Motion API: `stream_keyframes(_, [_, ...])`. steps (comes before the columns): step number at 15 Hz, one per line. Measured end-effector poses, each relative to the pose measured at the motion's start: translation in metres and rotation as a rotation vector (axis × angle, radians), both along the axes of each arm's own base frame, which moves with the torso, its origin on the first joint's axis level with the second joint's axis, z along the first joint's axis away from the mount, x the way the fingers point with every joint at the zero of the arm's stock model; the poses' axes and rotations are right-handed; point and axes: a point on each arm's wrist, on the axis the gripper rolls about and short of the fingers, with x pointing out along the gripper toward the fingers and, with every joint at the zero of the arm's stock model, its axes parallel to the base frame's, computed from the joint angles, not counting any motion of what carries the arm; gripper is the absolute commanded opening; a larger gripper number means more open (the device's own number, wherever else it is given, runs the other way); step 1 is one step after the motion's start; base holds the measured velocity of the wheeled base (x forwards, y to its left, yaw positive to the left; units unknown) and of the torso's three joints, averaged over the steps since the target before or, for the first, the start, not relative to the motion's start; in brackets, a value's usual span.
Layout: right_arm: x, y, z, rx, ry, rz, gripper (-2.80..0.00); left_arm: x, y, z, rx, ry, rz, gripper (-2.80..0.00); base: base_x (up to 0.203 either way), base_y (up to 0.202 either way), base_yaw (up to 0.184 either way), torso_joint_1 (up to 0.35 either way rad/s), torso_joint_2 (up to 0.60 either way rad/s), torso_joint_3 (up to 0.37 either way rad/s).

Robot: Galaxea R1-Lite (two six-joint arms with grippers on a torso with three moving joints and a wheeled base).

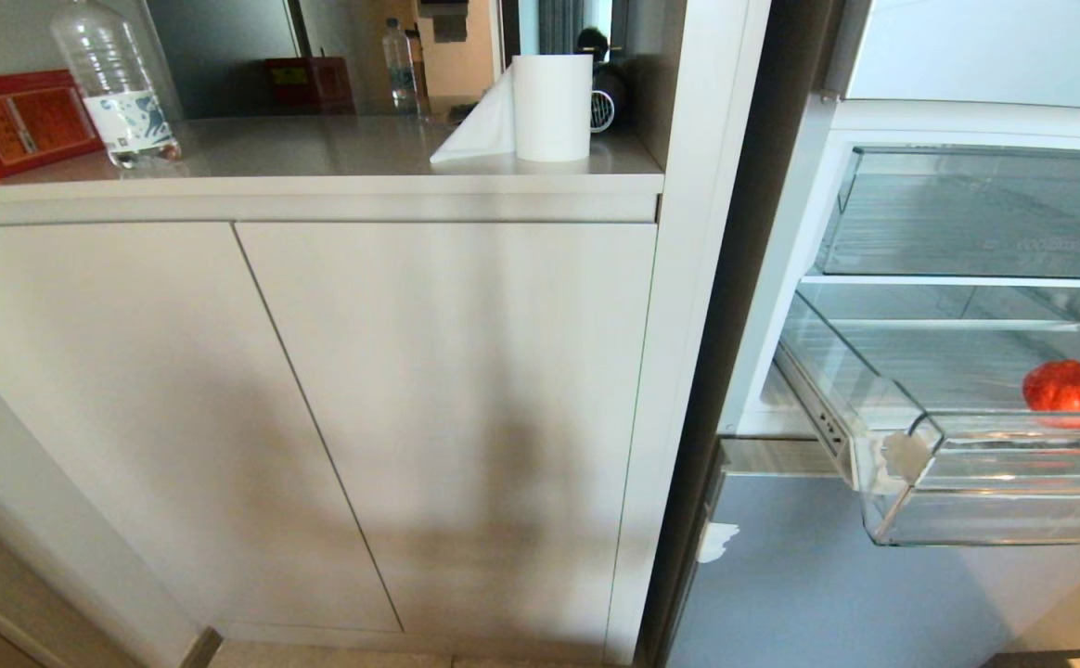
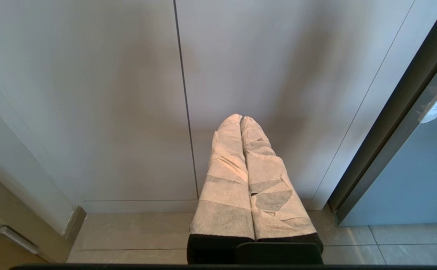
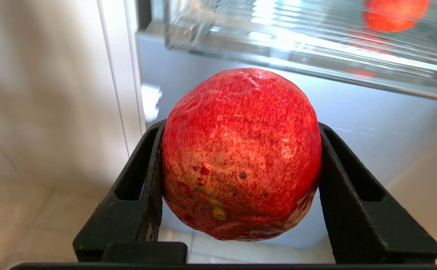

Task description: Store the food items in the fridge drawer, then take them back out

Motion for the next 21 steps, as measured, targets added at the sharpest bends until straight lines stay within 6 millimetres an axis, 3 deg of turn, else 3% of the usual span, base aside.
stream_keyframes(5, [-0.0017, -0.0001, -0.0011, 0.029, -0.02, -0.005, -2.8, 0.0, 0.0, 0.0, 0.0, 0.0, -0.001, -2.8, -0.003, 0.002, -0.045, 0.0, 0.0, 0.0])
stream_keyframes(21, [-0.0018, -0.0003, -0.001, 0.07, -0.021, -0.018, -2.8, 0.0, 0.0, 0.0, 0.0, 0.0, 0.0, -2.8, -0.001, 0.007, -0.174, 0.001, 0.0, 0.004])
